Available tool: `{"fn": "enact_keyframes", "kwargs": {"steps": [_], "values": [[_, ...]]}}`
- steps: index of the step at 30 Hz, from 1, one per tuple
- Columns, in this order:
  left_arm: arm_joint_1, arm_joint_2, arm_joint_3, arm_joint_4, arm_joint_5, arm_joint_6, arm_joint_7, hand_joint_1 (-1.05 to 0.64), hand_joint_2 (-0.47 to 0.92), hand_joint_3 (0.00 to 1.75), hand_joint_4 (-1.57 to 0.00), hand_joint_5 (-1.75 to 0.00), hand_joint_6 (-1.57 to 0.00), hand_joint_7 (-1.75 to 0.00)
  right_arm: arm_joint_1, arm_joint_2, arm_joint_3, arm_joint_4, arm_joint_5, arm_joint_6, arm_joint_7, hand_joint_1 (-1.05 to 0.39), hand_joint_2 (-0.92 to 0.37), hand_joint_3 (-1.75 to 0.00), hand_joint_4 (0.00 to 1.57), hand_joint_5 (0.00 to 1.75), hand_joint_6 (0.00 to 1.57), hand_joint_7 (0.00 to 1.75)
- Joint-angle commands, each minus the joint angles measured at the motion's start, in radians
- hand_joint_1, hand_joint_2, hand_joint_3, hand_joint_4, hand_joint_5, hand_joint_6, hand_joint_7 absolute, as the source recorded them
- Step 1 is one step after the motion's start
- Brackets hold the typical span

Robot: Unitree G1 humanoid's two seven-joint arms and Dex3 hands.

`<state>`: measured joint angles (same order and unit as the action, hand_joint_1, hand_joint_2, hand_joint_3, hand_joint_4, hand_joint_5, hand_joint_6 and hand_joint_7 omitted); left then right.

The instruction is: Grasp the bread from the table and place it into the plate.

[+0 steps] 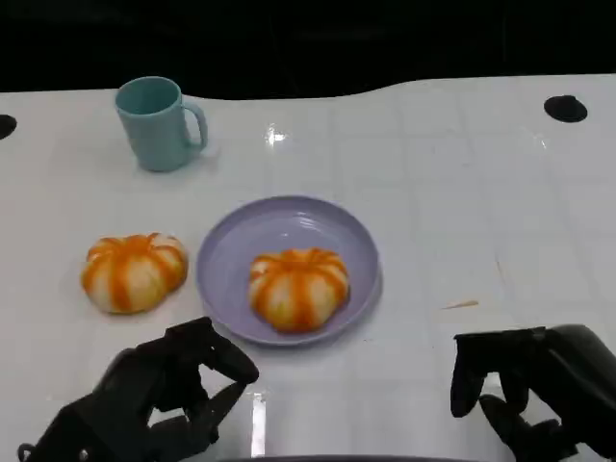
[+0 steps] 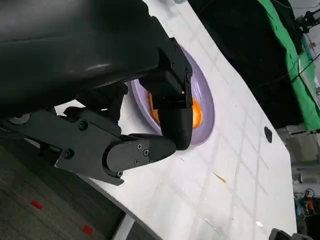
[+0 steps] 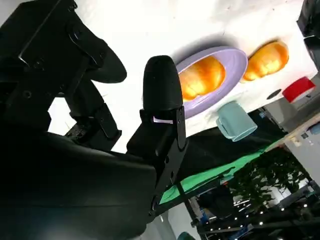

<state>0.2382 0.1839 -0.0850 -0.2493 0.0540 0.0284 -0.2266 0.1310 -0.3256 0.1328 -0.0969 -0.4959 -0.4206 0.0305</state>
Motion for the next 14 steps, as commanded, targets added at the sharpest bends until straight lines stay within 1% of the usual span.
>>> {"fn": "enact_keyframes", "kwargs": {"steps": [1, 7, 14], "values": [[0.001, 0.016, 0.008, 0.011, 0.001, -0.010, -0.004, -0.31, 0.86, 0.56, -0.72, -1.75, -0.63, -1.27, -0.015, -0.008, -0.003, 0.023, -0.002, -0.018, -0.022, 0.09, -0.15, -1.46, 0.96, 1.75, 0.90, 1.37], [-0.006, 0.021, 0.011, 0.039, 0.001, -0.045, -0.005, -0.32, 0.86, 0.56, -0.72, -1.75, -0.63, -1.28, -0.021, -0.005, 0.002, 0.029, -0.016, -0.012, -0.030, 0.08, -0.14, -1.46, 0.97, 1.75, 0.90, 1.36], [-0.006, 0.022, 0.011, 0.038, -0.004, -0.043, -0.005, -0.32, 0.85, 0.56, -0.74, -1.75, -0.63, -1.27, -0.021, -0.004, -0.001, 0.020, -0.003, -0.001, -0.018, 0.10, -0.15, -1.45, 0.97, 1.75, 0.91, 1.36]]}}
